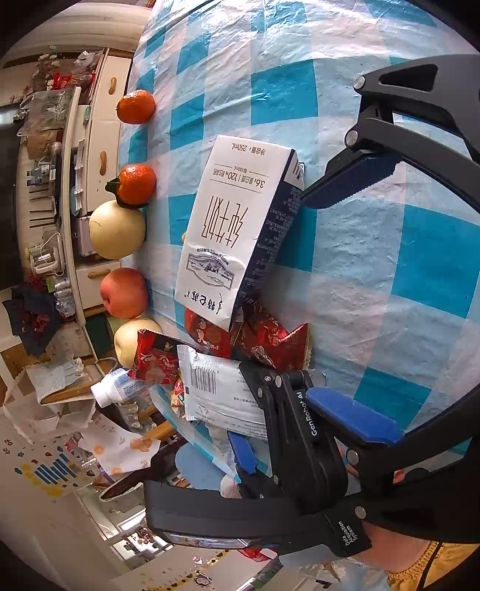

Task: Collect trash
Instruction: 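Grasp another grey snack bag with the left tool while the right tool grasps a red foil packet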

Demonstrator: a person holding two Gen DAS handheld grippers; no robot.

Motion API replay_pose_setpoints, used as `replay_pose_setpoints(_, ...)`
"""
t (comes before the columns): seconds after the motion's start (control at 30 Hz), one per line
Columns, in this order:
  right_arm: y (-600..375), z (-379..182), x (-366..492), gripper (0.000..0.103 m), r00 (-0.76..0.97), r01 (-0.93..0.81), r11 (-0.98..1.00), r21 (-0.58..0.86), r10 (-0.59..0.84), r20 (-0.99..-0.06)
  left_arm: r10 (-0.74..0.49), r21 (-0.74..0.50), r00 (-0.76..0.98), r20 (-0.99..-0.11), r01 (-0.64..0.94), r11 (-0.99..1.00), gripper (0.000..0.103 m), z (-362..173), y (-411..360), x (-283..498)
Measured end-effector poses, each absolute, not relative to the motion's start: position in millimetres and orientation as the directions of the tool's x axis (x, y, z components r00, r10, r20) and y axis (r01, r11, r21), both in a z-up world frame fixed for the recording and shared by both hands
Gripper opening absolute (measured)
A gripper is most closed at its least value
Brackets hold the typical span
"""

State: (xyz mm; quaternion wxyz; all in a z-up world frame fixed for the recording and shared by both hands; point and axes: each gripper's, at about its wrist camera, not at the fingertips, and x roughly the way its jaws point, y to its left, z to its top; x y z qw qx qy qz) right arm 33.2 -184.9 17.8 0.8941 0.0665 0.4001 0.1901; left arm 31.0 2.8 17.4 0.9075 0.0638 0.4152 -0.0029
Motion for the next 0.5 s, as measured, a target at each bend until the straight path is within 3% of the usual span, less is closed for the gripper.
replay_pose_setpoints(0.4, -178, 14, 37, 0.097, 0.599, -0.304, 0.916, 0.260, 0.396, -0.696, 0.016, 0.072, 0.659, -0.752, 0.058, 0.996, 0.078, 22, 13, 25)
replay_pose_setpoints(0.5, -172, 12, 39, 0.088, 0.588, -0.322, 0.911, 0.258, 0.406, -0.700, 0.002, 0.041, 0.661, -0.750, 0.043, 0.998, 0.077, 26, 22, 22)
